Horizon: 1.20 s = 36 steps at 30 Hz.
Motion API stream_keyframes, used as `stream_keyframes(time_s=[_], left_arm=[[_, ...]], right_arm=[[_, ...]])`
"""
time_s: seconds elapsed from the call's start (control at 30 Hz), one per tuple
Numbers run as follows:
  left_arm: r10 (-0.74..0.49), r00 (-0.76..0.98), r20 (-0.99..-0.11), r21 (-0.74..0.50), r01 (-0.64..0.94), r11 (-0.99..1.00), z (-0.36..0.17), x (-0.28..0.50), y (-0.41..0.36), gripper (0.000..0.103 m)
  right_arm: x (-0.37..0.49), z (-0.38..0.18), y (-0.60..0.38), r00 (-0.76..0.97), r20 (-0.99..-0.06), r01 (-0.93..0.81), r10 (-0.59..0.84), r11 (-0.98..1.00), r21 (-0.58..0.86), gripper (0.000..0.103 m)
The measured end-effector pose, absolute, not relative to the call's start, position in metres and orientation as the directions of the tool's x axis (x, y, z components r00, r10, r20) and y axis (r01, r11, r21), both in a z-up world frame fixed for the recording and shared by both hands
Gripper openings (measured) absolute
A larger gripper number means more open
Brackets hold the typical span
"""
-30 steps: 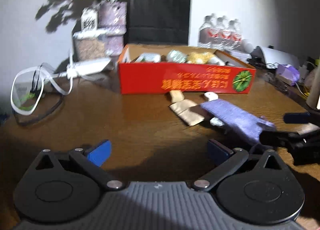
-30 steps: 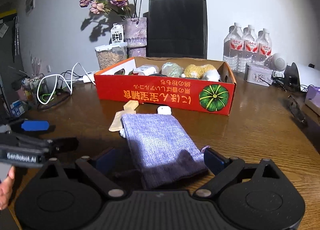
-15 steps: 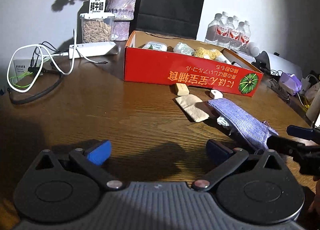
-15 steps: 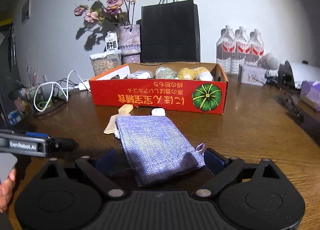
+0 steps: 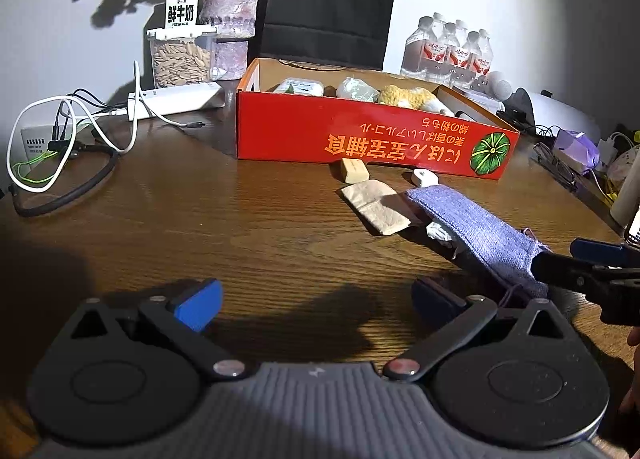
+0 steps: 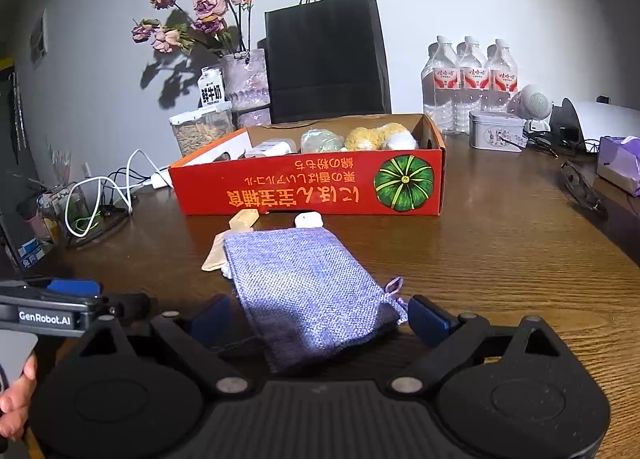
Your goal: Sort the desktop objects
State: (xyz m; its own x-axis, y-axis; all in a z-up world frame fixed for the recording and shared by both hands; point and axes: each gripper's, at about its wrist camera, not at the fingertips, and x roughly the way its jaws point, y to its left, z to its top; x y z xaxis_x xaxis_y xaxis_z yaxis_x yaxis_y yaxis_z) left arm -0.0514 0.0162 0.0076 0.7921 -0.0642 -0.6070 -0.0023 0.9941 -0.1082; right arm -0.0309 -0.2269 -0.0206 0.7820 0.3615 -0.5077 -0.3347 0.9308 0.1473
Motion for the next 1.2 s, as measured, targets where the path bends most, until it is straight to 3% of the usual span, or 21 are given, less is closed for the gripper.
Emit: stream_keyframes(time_s=[1.2], left_arm=[[-0.067,0.784,-0.618,-0.110,-0.001,0.994,0.0071,-0.0521,0.0134,0.103]], right_arm=[[-0.0314,-0.0204,-0.2285,0.782,-0.509,-0.327,0.360,0.932,0.157,0.095]])
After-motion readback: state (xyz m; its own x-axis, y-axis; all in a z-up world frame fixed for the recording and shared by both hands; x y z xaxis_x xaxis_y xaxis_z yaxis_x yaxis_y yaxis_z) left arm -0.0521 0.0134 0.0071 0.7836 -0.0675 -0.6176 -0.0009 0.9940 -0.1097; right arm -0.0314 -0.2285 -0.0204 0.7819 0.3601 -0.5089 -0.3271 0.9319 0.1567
